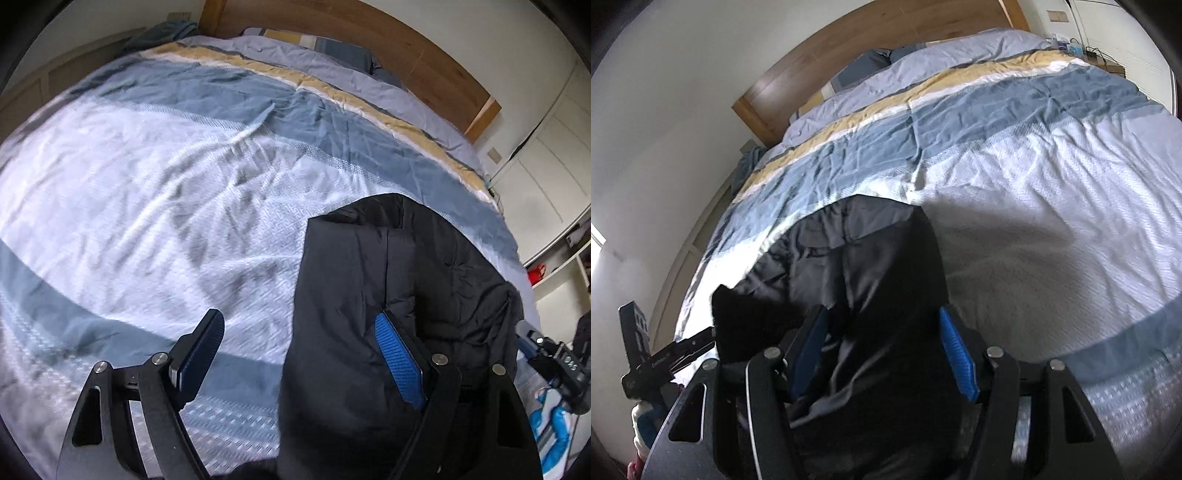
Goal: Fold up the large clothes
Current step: 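Grasp the black jacket hood with the left gripper while the right gripper grasps the collar edge, then lift the hood and collar with both grippers and fold them toward the hem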
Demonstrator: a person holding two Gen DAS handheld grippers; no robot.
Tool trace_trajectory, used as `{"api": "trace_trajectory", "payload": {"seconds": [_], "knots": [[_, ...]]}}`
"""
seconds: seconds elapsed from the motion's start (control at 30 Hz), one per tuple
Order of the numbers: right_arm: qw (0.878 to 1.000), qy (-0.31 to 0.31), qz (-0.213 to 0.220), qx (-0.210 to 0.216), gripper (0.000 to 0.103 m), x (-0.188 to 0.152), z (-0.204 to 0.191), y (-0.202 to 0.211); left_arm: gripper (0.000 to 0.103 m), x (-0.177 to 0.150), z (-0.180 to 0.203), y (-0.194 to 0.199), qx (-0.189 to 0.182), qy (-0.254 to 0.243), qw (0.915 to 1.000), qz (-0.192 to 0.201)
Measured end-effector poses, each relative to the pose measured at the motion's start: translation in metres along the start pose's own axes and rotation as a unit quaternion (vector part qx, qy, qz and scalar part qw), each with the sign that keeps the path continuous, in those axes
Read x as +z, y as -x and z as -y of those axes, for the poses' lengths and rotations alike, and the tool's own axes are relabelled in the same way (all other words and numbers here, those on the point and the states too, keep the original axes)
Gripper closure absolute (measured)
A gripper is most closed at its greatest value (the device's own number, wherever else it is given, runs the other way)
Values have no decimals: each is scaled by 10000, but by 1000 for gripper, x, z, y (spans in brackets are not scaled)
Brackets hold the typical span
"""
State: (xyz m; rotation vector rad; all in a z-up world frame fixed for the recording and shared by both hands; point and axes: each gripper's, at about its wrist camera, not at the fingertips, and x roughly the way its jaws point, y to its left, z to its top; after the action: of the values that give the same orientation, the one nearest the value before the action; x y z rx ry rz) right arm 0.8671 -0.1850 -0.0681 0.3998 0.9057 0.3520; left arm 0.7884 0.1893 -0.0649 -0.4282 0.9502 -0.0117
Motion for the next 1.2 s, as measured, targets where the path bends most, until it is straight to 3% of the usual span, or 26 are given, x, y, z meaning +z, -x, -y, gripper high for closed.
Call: {"api": "trace_trajectory", "payload": {"seconds": [0.2, 0.3, 0.4, 0.47, 0.57, 0.87, 1.03, 1.2], "knots": [[9996, 194, 29, -199, 45, 2, 1, -21, 21, -5, -3, -36, 45, 167, 9992, -364], [9992, 276, 60, -274, 52, 2, -1, -26, 31, -6, 1, -47, 63, 101, 9986, -524], [9985, 418, 57, -352, 67, 4, -8, -30, 53, -6, 7, -54, 103, 0, 9979, -641], [9974, 588, 49, -406, 83, 4, -17, -29, 77, -7, 14, -55, 118, -51, 9976, -683], [9959, 803, -23, -424, 89, 4, -31, -23, 93, -10, 23, -48, 211, -236, 9975, -640], [9937, 1096, 93, 222, 92, -18, -66, 51, 96, -33, 29, 25, 104, -318, 9991, -257], [9901, 1253, 212, 597, 92, -56, -76, 111, 97, -65, 29, 81, -120, -426, 9990, -19], [9884, 1164, 468, 850, 92, -101, -61, 170, 97, -110, 15, 130, -368, -252, 9990, 32]]}}
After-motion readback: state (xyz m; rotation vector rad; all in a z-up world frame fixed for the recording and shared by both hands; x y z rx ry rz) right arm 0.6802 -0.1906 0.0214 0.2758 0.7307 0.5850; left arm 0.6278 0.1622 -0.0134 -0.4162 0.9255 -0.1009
